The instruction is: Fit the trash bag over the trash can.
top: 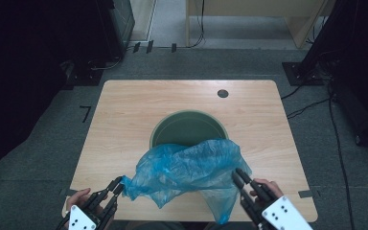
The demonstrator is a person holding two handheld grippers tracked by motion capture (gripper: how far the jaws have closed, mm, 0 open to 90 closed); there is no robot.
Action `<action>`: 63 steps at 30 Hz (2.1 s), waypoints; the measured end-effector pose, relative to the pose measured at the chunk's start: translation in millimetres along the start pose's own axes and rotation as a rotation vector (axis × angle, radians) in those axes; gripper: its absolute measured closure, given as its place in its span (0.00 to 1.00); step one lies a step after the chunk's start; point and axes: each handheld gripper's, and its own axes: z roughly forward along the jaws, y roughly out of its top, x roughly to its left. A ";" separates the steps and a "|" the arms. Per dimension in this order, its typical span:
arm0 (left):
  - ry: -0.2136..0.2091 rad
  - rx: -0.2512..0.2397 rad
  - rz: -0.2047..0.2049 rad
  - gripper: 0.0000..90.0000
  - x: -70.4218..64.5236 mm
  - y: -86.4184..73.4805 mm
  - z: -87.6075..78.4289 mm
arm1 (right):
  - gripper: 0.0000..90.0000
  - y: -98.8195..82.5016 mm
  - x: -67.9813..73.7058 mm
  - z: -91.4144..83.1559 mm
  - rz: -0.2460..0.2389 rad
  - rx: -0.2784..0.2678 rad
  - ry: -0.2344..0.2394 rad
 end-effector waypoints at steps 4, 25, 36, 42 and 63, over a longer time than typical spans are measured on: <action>-0.008 -0.009 -0.015 0.93 -4.7 7.9 5.7 | 0.63 -5.9 29.2 0.8 -0.040 0.004 0.061; -0.030 -0.023 -0.093 0.92 -1.0 13.7 10.5 | 1.00 -24.4 20.4 16.7 -0.046 0.047 0.002; -0.005 -0.032 -0.127 0.91 10.0 24.6 18.1 | 1.00 2.3 4.0 23.7 -0.022 -0.007 -0.063; 0.014 0.055 -0.164 0.89 23.3 21.9 43.0 | 1.00 8.7 -12.3 48.8 0.001 0.040 -0.092; -0.071 0.312 -0.571 0.97 61.6 -33.6 142.5 | 1.00 -7.9 -77.5 143.6 0.111 0.278 -0.123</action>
